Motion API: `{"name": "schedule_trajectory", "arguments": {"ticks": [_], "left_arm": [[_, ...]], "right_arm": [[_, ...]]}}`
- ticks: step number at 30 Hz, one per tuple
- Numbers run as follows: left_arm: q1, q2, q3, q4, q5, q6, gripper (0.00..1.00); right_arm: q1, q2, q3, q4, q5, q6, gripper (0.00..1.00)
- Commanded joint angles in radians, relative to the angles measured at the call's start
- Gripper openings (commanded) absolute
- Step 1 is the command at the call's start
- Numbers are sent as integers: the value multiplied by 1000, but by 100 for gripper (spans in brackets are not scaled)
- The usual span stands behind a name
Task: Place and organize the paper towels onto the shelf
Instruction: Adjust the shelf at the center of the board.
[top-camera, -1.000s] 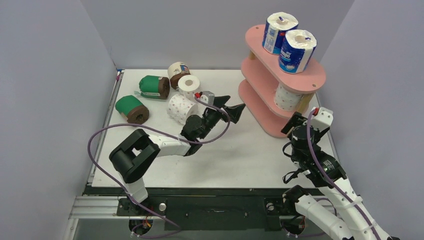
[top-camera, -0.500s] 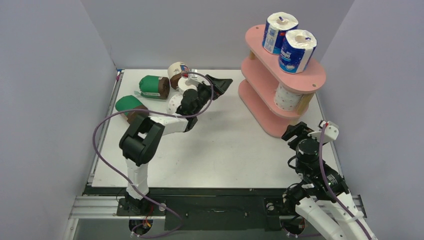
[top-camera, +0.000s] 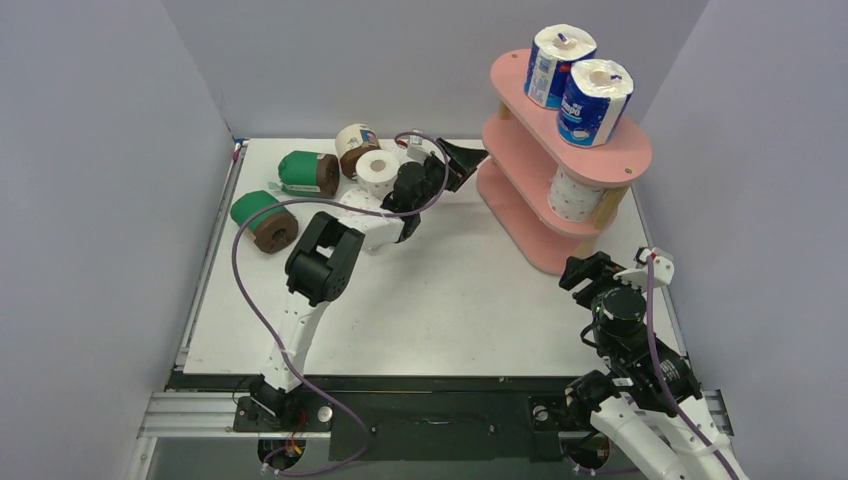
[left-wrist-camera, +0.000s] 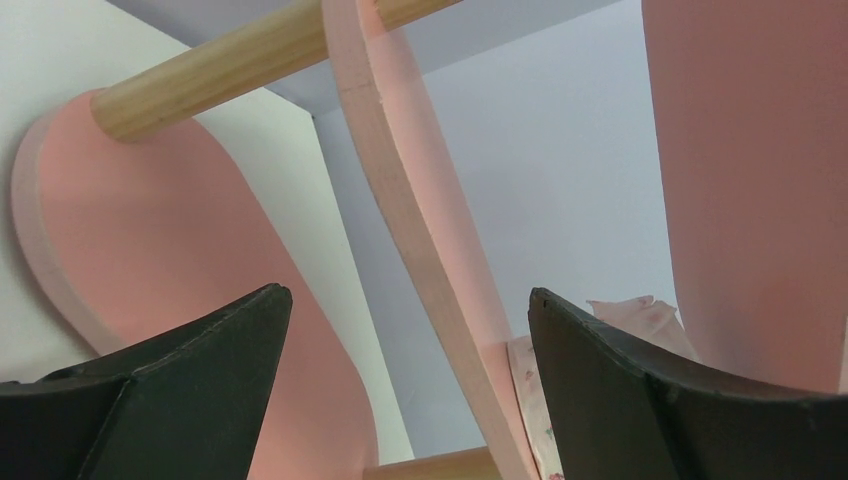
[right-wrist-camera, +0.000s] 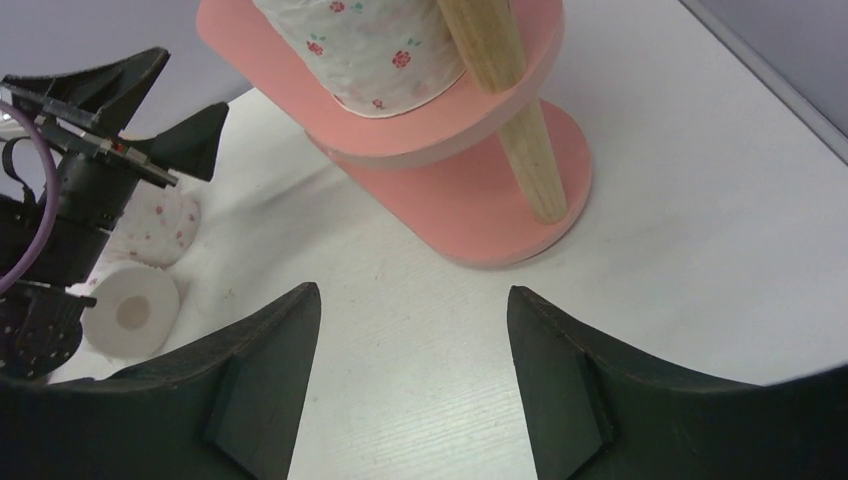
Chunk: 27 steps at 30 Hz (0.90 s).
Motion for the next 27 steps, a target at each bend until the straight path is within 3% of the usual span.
{"name": "schedule_trajectory", "arguments": {"ticks": [1,15,27], "left_arm": [[-8,41,129,-16,20,24,87],[-22,237,459,-171,27,55,70],[-18,252,497,-162,17,77,48]], "right_arm": [[-5,-33,-25,-12,-52,-4,64],[-4,-65,-42,-14,-69,-17,63],[-5,-71,-42,-17,-62,-17,63]]}}
